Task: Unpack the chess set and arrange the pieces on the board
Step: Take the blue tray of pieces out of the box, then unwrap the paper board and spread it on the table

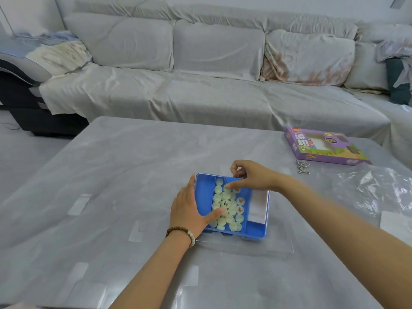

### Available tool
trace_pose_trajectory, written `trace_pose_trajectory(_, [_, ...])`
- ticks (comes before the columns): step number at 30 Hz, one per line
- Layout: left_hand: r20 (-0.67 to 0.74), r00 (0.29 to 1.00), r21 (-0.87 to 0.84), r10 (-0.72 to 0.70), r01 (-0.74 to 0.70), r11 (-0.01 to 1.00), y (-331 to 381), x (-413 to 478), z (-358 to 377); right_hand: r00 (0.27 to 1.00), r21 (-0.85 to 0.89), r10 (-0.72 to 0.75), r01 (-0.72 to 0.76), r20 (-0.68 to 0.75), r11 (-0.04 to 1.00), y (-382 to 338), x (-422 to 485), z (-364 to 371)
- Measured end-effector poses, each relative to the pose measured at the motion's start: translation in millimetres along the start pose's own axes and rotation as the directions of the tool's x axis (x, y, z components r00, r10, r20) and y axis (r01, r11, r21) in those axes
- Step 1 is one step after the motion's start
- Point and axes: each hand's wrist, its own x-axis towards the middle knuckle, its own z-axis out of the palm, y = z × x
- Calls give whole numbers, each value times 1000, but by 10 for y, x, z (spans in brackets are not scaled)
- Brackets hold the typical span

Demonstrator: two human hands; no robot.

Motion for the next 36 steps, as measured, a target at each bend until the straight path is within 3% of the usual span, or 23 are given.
trace_pose_trajectory(3, [16,999,-128,-43,45,991,-30,22,-6,998,160,3,9,-70,987,-44,-87,-124])
trace_pose_trajectory(6, [10,997,-346,-79,77,935,-6,119,-116,966,299,63,15,-251,954,-99,-76,-148])
trace_pose_trajectory(8, [14,985,-558,-172,150,816,47,248,-247,930,520,180,15,-322,854,-158,1,-89])
trace_pose_trajectory(11, [35,952,-757,-306,225,613,41,481,-460,897,796,327,43,-296,604,-307,228,143])
trace_pose_trajectory(14, [-9,953,-722,-303,203,661,-157,671,-662,896,862,374,17,-237,506,-499,524,462])
trace_pose_trajectory(16, [-50,955,-677,-292,183,713,-363,756,-822,918,814,336,-27,-209,580,-614,715,666])
trace_pose_trajectory(18, [-63,956,-636,-285,182,750,-620,815,-979,936,682,260,-30,-237,731,-692,883,841])
trace_pose_trajectory(20, [-62,963,-584,-261,177,792,-870,831,-1094,941,426,141,3,-307,905,-714,1028,985])
trace_pose_trajectory(22, [-79,974,-511,-214,145,848,-1082,825,-1151,941,151,76,-27,-331,988,-708,1138,1113])
trace_pose_trajectory(27, [-51,973,-417,-226,185,890,-1365,839,-1094,921,-161,-13,-54,-389,985,-627,1290,1288])
trace_pose_trajectory(29, [-51,968,-205,-244,229,951,-1429,906,-1038,941,-276,-23,-76,-339,958,-595,1305,1274])
trace_pose_trajectory(31, [-9,952,34,-307,308,951,-1442,960,-1024,960,-360,-11,-94,-279,928,-586,1296,1238])
trace_pose_trajectory(34, [0,938,163,-347,342,925,-1370,978,-1067,972,-360,-10,-77,-233,930,-542,1241,1182])
trace_pose_trajectory(36, [-56,946,235,-319,323,917,-1301,957,-1088,956,-189,-35,-21,-293,982,-466,1153,1084])
